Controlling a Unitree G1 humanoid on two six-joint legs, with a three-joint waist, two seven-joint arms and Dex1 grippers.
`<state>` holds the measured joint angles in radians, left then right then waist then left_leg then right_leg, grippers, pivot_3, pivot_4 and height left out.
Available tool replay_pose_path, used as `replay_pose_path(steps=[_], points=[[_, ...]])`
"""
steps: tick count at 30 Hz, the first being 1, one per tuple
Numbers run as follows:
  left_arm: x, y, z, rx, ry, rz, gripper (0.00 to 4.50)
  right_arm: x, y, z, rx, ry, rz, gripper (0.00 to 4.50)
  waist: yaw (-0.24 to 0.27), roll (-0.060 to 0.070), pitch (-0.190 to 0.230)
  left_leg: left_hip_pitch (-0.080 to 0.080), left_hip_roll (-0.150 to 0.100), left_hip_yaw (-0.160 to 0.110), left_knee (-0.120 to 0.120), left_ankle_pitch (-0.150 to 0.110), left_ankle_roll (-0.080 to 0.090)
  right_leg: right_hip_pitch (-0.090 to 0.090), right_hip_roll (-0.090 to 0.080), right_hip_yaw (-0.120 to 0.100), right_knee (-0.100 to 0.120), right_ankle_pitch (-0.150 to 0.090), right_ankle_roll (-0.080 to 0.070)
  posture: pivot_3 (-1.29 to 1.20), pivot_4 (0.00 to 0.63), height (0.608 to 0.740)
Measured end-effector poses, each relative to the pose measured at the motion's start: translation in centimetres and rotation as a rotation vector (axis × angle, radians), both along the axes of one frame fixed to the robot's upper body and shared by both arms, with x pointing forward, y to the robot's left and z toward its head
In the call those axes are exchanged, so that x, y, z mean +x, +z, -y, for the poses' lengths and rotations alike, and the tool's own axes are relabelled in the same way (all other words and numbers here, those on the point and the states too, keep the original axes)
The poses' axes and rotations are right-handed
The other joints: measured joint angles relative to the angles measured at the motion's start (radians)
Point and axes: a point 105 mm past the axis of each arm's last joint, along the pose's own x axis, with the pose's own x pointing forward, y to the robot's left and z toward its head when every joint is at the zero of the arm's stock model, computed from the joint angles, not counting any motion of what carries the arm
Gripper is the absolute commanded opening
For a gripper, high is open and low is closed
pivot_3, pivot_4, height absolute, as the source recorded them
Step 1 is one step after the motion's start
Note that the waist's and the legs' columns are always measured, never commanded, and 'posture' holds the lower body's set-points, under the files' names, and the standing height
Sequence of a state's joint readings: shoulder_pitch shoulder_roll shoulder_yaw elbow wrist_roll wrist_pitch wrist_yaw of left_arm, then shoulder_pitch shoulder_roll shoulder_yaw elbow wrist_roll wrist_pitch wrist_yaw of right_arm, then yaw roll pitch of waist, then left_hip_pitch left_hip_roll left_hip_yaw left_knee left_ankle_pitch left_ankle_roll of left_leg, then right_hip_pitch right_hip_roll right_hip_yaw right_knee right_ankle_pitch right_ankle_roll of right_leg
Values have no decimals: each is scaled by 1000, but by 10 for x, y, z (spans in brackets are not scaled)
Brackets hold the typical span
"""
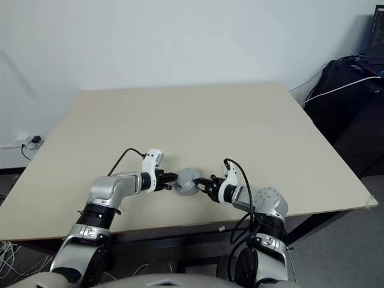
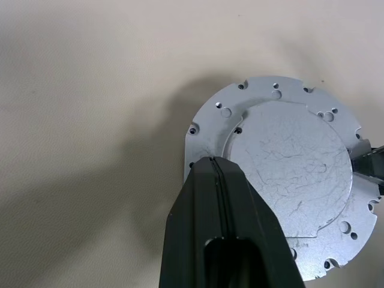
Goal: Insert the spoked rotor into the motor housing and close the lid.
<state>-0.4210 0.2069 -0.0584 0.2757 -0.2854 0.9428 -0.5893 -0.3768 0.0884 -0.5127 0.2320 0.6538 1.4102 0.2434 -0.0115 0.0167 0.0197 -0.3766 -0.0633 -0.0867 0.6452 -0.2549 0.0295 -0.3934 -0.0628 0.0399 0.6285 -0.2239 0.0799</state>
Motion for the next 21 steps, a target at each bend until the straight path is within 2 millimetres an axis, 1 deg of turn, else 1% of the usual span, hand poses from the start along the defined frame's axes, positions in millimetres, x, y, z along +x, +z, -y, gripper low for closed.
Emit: replay_pose_path(steps=[12, 17, 18, 19, 21], points=[[-2, -1, 0, -16, 13, 5, 0, -2, -1, 0, -7, 0, -14, 1286, 0, 2, -1, 0, 0, 0, 0, 0, 0, 0, 0, 0, 0, 0, 0, 0, 0, 740], [-10, 0, -2, -81, 85, 27, 0, -4, -2, 2, -4, -11, -13, 1286, -1, 1, -1, -1, 0, 1, -1, 0, 1, -2, 0, 1, 0, 0, 0, 0, 0, 740], [-11, 2, -3, -100, 103, 36, 0, -3, -2, 3, -6, -13, -11, 1286, -1, 1, -1, -2, 0, 1, -1, 0, 1, -3, -1, 1, 0, 0, 0, 0, 0, 740], [-12, 10, -1, -145, 114, 59, 0, -3, -2, 3, -6, -14, -11, 1286, -1, 1, 0, -2, 0, 1, -1, -1, 0, -3, -1, 1, 0, 0, 0, 0, 0, 740], [-11, 29, 8, -225, 113, 120, 0, -3, -2, 3, -6, -14, -10, 1286, -1, 1, 0, -2, 0, 1, 0, -2, -1, -3, -1, 1, 0, 0, 0, 0, 0, 740]])
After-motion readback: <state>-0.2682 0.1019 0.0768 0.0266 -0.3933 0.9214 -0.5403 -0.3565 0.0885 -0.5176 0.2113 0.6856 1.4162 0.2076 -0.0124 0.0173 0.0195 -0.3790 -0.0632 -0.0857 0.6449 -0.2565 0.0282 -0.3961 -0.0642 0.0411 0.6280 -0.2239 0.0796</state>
